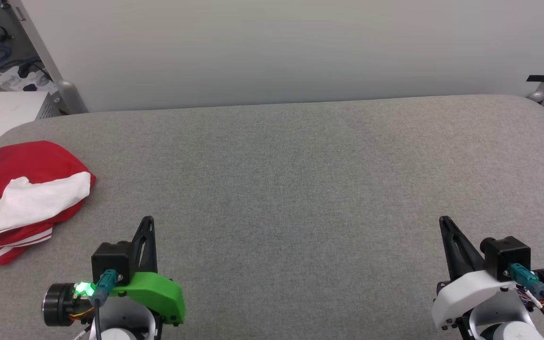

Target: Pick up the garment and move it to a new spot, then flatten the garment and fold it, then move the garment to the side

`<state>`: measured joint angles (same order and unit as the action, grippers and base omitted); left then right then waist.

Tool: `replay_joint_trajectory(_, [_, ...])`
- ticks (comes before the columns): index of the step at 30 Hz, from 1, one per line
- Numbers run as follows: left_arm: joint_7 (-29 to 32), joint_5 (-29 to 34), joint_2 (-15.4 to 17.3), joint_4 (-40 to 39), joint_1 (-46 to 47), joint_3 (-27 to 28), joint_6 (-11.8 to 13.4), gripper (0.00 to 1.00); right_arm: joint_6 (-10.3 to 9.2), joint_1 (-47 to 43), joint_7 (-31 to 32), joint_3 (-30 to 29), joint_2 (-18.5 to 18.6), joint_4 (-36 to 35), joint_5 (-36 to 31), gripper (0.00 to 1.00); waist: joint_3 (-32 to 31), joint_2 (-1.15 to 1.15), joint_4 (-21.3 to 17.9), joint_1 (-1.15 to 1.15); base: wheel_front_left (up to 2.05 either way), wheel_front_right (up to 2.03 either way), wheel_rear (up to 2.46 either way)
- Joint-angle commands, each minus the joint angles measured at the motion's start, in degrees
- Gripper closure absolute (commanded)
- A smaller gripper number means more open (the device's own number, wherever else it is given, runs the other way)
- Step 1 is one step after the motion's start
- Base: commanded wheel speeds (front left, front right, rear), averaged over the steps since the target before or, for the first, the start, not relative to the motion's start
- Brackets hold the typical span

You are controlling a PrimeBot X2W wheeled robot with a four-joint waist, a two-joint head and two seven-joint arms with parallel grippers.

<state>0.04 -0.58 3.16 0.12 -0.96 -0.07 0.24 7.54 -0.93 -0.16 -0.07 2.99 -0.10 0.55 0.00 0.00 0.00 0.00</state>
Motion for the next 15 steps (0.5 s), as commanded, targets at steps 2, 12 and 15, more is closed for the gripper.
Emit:
replay_joint_trajectory(2, [0.0, 0.6, -0.3, -0.1, 1.0, 0.1, -0.2, 1.0, -0.05, 0.9, 0.2, 0.1, -0.1, 0.1, -0.6, 1.0, 0.0, 0.0, 0.0, 0.0, 0.0, 0.0, 0.0])
replay_joint_trajectory(12, [0.0, 0.6, -0.3, -0.1, 1.0, 0.1, -0.2, 1.0, -0.05, 0.9, 0.2, 0.1, -0.1, 0.1, -0.6, 1.0, 0.0, 0.0, 0.0, 0.0, 0.0, 0.0, 0.0])
replay_joint_trajectory(15, [0.0, 0.6, -0.3, -0.1, 1.0, 0.1, -0.2, 1.0, -0.05, 0.9, 0.2, 0.1, -0.1, 0.1, -0.6, 1.0, 0.0, 0.0, 0.0, 0.0, 0.0, 0.0, 0.0])
